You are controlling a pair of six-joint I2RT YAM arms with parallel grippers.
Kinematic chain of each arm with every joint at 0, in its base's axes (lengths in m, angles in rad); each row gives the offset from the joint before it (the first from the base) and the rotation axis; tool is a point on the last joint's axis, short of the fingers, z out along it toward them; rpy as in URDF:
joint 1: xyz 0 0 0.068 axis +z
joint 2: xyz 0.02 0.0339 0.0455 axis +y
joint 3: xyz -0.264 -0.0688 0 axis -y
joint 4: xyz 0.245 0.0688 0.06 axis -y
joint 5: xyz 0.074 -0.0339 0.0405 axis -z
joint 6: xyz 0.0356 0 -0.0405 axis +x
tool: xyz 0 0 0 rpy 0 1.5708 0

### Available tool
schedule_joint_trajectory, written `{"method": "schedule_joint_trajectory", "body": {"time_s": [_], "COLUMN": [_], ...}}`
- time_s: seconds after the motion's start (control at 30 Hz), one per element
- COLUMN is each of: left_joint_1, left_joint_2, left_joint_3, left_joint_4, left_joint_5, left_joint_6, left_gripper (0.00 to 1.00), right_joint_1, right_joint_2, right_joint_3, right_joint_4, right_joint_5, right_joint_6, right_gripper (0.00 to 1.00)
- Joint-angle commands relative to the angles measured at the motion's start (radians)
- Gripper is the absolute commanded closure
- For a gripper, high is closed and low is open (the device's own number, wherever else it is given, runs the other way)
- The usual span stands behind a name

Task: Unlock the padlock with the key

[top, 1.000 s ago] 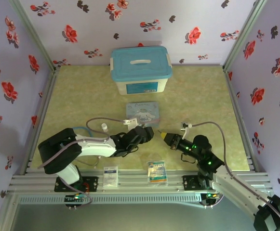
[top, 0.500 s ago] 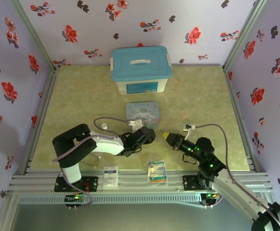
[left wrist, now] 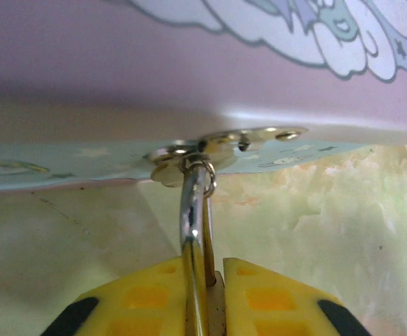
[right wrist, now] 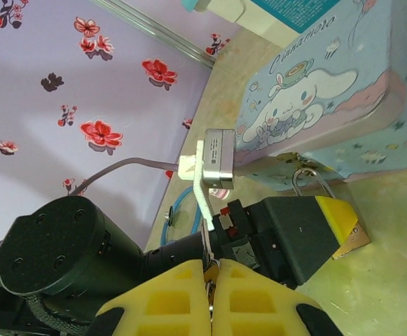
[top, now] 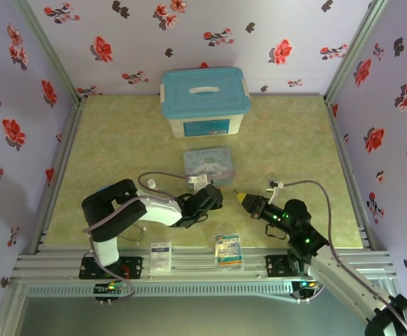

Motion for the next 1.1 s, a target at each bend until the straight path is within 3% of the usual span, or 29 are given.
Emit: {"method": "schedule_joint_trajectory", "body": {"time_s": [0.0,0.13,0.27,0.4,0.5,0.77,0.9,1.07], "left_joint_1": [0.007,0.01,0.021,0.024,0.03,0.04,0.047,0.049], "left_joint_2": [0.009,-0.008,-0.027,-0.067,-0.078,-0.099,-0.089,-0.086], "left_joint_3": [-0.018,-0.033,-0.059,-0.065,-0.069,-0.081,-0.124,-0.132], "left_joint_4": [0.028,0.08,0.166,0.174,0.203,0.296,0.404,0.452], "left_joint_5": [0.007,0.03,0.059,0.057,0.051,0.055,0.054,0.058], "left_joint_6": [0.006,-0.016,-0.062,-0.069,-0.085,-0.116,-0.175,-0.208], "left_gripper": [0.91,0.94,0.98,1.0,1.0,1.0,1.0,1.0], "right_joint_1": [-0.006,-0.006,-0.008,-0.029,-0.062,-0.113,-0.115,-0.115], "right_joint_2": [0.035,0.188,0.399,0.528,0.574,0.575,0.616,0.772], "right_joint_3": [-0.007,-0.004,-0.063,-0.057,-0.065,-0.036,0.017,0.011], "right_joint_4": [-0.001,0.035,0.358,0.412,0.482,0.465,0.336,0.552], "right_joint_5": [0.021,0.02,-0.03,-0.049,-0.101,-0.175,-0.149,-0.164], "right_joint_6": [0.01,0.05,0.183,0.178,0.196,0.21,0.232,0.329], "right_gripper": [1.0,1.0,1.0,1.0,1.0,1.0,1.0,1.0]}}
